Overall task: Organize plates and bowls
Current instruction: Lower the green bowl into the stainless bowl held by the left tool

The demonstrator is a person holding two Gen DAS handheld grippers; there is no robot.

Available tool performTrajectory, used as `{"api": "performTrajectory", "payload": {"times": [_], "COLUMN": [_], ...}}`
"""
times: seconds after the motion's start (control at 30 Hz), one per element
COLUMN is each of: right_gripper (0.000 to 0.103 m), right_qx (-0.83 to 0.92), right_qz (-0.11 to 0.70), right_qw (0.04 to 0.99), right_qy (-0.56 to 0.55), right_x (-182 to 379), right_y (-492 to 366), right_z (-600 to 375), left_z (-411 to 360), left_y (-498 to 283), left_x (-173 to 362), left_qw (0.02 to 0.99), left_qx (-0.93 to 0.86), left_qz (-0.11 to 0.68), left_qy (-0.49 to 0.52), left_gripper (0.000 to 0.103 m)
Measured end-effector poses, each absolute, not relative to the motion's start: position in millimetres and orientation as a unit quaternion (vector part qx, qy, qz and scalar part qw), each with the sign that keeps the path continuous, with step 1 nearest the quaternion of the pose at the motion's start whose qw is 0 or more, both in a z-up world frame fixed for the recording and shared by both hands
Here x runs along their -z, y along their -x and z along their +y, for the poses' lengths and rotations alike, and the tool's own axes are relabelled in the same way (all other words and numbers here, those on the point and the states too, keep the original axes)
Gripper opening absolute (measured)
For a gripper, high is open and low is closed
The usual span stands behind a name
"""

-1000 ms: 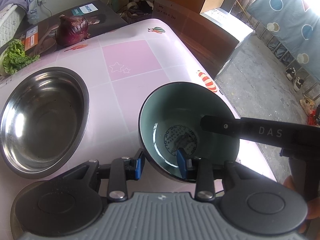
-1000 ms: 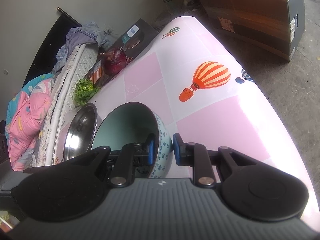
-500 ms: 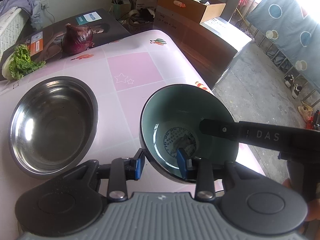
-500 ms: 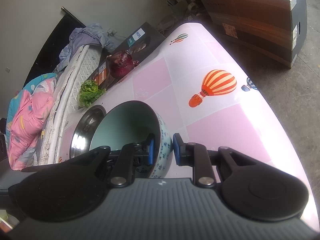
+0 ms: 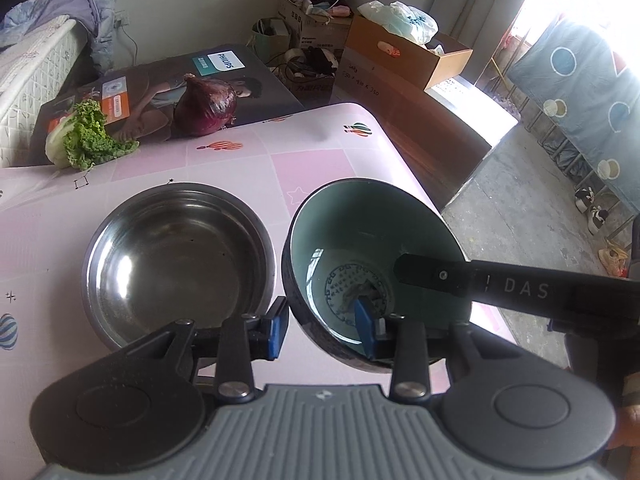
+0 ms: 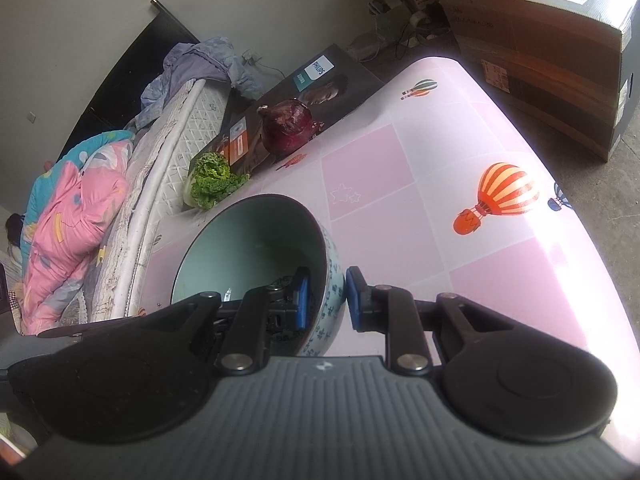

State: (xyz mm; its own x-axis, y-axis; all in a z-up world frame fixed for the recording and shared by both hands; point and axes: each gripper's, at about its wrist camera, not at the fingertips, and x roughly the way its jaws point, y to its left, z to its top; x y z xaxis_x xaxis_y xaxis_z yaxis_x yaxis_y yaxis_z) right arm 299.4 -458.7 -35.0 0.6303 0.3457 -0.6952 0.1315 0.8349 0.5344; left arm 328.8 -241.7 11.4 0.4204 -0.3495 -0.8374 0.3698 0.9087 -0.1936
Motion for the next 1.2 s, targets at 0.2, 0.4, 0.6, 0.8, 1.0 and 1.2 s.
{"api": "performTrajectory", "payload": {"times": [0.2,0.4,0.6,0.8,1.0,1.2], "right_gripper": [0.020,0.020,0.020,0.019,0.021,0.032], "right_qx": [-0.087,-0.110,-0.116,-0.114,-0.115,-0.122], "right_qz": [0.440,0.451,0.467,0.481,0.478,0.473], "right_qw": [0.849,0.842,0.836,0.833,0.840,0.834], "right_qy": [-0.279,-0.275,-0.262,-0.246,-0.230,-0.258], "right_x": [38,48,67,89,91,87], "right_y": [-328,-362,-395,-415,-422,-418], "right_z": [-421,-380,-352,-337,-332,-340], "left_z": [-206,-171,-150,-138,-124,-114], "left_y": [-345,-368,-391,-401,-398,-382], "left_x": [-17,-5,23,45,41,8], "left_qw": [0.851,0.852,0.843,0.832,0.837,0.860], "left_qx": [0.192,0.163,0.145,0.139,0.143,0.144], "left_qz": [0.489,0.497,0.518,0.536,0.528,0.489], "left_qy": [-0.006,0.005,0.014,0.020,0.030,0.026], "left_gripper": [0.038,0.039,0.039,0.039,0.039,0.051]}}
